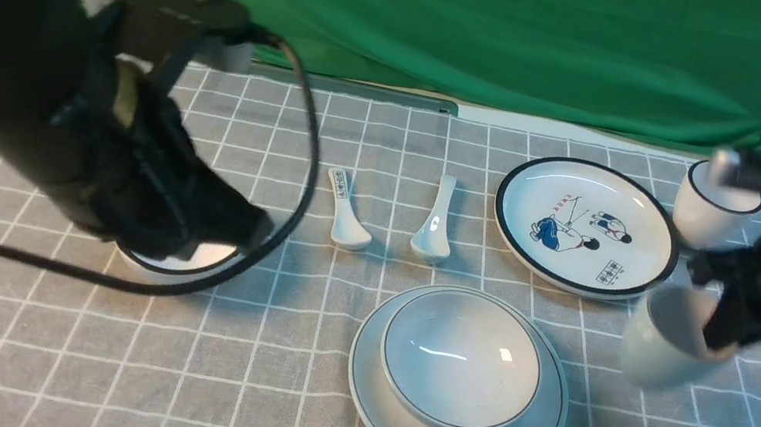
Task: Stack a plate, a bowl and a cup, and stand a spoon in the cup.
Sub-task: Use the right arm to put the blue teacup into the blue rice bowl in the middle
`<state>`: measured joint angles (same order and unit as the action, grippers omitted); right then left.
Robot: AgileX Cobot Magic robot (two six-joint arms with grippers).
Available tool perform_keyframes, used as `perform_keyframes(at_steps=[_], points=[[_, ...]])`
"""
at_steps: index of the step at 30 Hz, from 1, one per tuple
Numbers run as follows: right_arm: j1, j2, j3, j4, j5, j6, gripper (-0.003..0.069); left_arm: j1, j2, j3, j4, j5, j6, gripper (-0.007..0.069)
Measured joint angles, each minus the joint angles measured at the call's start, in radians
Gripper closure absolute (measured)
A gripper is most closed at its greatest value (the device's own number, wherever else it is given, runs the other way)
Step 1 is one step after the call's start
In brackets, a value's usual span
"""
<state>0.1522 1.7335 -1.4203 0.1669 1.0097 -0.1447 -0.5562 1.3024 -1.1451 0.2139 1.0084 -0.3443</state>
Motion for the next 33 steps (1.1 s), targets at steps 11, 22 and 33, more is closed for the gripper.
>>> perform_keyframes(at_steps=[11, 22, 33], points=[[0.29, 0.095, -0.091, 0.025, 0.007, 0.003, 0.0579, 0.02, 0.001, 0.035, -0.053, -0.103, -0.003, 0.0615], [0.337, 0.182, -0.091, 0.01, -0.105, 0.031, 0.0539, 0.02, 0.001, 0.035, -0.083, -0.115, -0.003, 0.0615], [0.339, 0.201, -0.091, 0.007, -0.101, 0.051, 0.043, 0.02, 0.001, 0.035, -0.096, -0.126, -0.003, 0.0615]])
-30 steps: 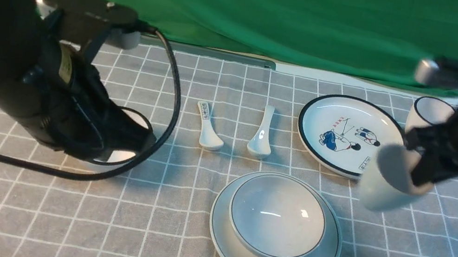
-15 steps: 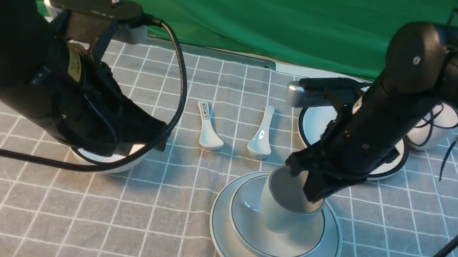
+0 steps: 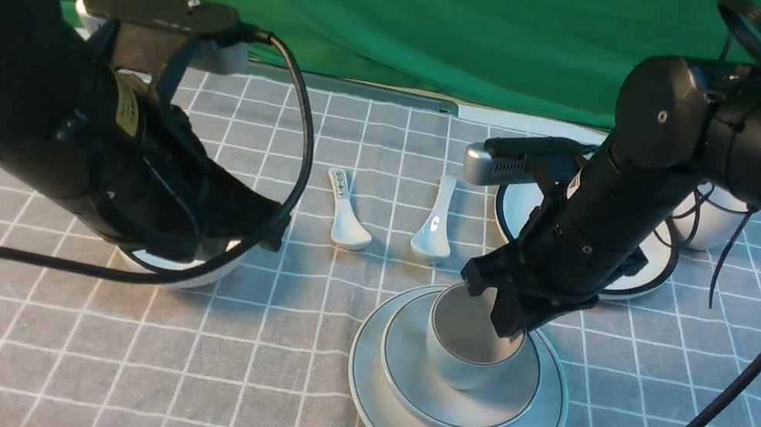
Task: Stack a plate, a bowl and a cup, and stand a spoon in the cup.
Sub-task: Use the right arm to put the blue teacup into the blue rice bowl in the middle, then use the left arm to grab a blue soup spoon
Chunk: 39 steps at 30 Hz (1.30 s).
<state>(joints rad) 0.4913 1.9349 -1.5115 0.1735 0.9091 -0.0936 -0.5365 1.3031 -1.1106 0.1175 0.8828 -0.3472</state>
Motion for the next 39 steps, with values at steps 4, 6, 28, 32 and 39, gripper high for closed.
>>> perform_keyframes(at_steps=[4, 6, 28, 32, 39], points=[[0.0, -0.017, -0.04, -0.021, 0.077, 0.003, 0.0155, 0.0, 0.024, -0.015, -0.054, -0.022, 0.011, 0.0615], [0.0, -0.035, -0.062, -0.039, 0.115, -0.003, 0.0086, 0.0, 0.055, -0.046, -0.068, -0.003, 0.023, 0.0615], [0.0, -0.876, 0.245, -0.303, 0.222, 0.088, 0.0635, 0.0, 1.093, -1.363, -0.074, 0.325, 0.086, 0.0444], [0.0, -0.938, 0.282, -0.313, 0.222, 0.108, 0.0635, 0.0, 1.208, -1.503, -0.064, 0.327, 0.108, 0.0295], [0.0, -0.979, 0.288, -0.359, 0.222, 0.129, 0.0635, 0.0, 1.306, -1.537, -0.049, 0.32, 0.107, 0.0106]])
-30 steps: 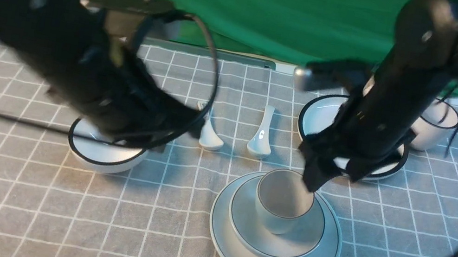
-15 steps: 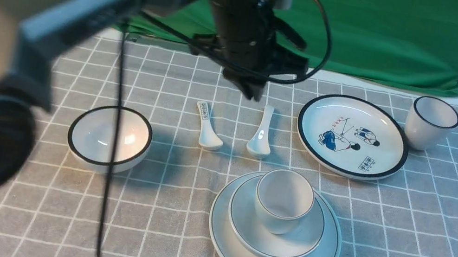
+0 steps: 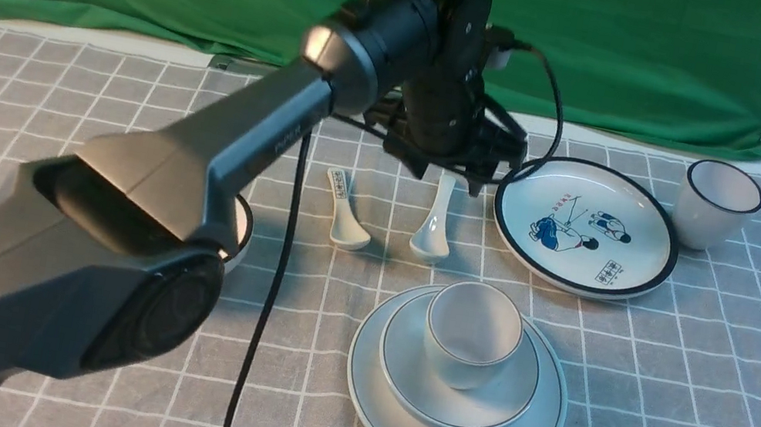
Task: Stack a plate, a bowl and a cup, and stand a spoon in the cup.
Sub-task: Use the left arm to grab a blue soup spoon
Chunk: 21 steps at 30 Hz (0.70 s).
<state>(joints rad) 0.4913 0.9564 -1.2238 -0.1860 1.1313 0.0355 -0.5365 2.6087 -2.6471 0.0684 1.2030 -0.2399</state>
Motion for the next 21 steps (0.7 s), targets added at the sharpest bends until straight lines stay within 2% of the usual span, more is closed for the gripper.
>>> perform_keyframes(at_steps=[5, 9, 12, 18, 21], points=[[0.0, 0.0, 0.001, -0.005, 0.0, 0.002, 0.0629, 0.007, 0.033, 0.0, 0.001, -0.017, -0.002, 0.0095], [0.0, 0.0, 0.002, -0.007, -0.001, 0.002, 0.0624, 0.02, 0.053, 0.0, 0.001, -0.029, -0.003, 0.0135], [0.0, 0.0, 0.002, -0.012, -0.001, 0.002, 0.0618, 0.022, 0.06, 0.0, 0.004, -0.042, -0.004, 0.0189], [0.0, 0.0, 0.002, -0.019, -0.002, 0.002, 0.061, 0.025, 0.082, -0.001, -0.045, -0.057, 0.003, 0.0386], [0.0, 0.0, 0.002, -0.019, -0.002, 0.002, 0.0606, 0.025, 0.084, -0.002, -0.058, -0.058, 0.008, 0.0435]])
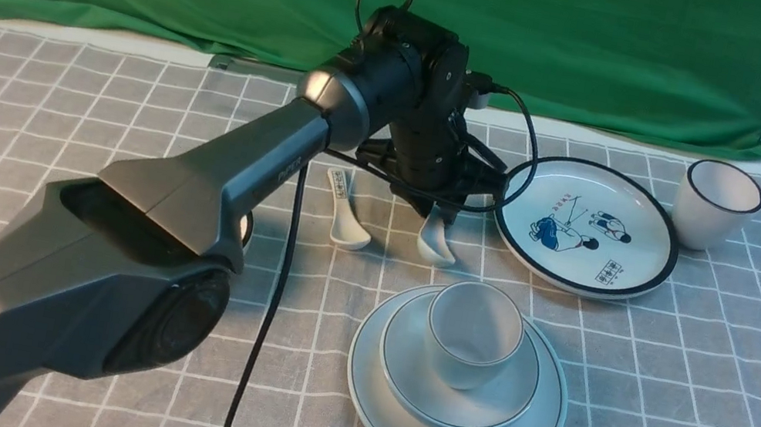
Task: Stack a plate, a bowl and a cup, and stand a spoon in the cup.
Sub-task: Use the left arm to grab a blue soup spoon, then use the left arm to put the blue soup spoon into the blue teacup in the middle
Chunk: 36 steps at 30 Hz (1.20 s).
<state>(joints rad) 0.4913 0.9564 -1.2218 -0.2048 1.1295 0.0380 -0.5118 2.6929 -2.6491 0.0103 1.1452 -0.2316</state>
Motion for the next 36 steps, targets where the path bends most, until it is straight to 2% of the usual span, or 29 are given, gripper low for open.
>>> perform_keyframes(at_steps=[4, 8, 14, 18, 24, 28, 33, 36], points=[[0.0, 0.0, 0.0, 0.0, 0.0, 0.001, 0.0599, 0.0, 0.001, -0.002, 0.001, 0.0, 0.011, 0.0498], [0.0, 0.0, 0.0, 0.0, 0.0, 0.002, 0.0594, 0.001, -0.004, -0.018, 0.011, 0.022, 0.024, 0.0592], [0.0, 0.0, 0.0, -0.001, 0.0, 0.003, 0.0592, -0.003, -0.107, -0.076, 0.021, 0.068, 0.059, 0.0597], [0.0, 0.0, 0.0, 0.0, -0.001, 0.003, 0.0592, -0.023, -0.194, -0.088, 0.07, 0.068, 0.081, 0.0597], [0.0, 0.0, 0.0, 0.0, -0.008, 0.001, 0.059, -0.148, -0.313, -0.088, 0.216, 0.069, 0.094, 0.0597], [0.0, 0.0, 0.0, 0.0, -0.008, -0.001, 0.0585, -0.188, -0.342, -0.081, 0.193, 0.073, 0.138, 0.0597], [0.0, 0.0, 0.0, -0.001, -0.016, -0.013, 0.0573, -0.189, -0.492, 0.124, 0.19, 0.073, 0.178, 0.0597], [0.0, 0.0, 0.0, -0.001, -0.03, -0.017, 0.0572, -0.189, -0.607, 0.333, 0.207, 0.07, 0.166, 0.0597]])
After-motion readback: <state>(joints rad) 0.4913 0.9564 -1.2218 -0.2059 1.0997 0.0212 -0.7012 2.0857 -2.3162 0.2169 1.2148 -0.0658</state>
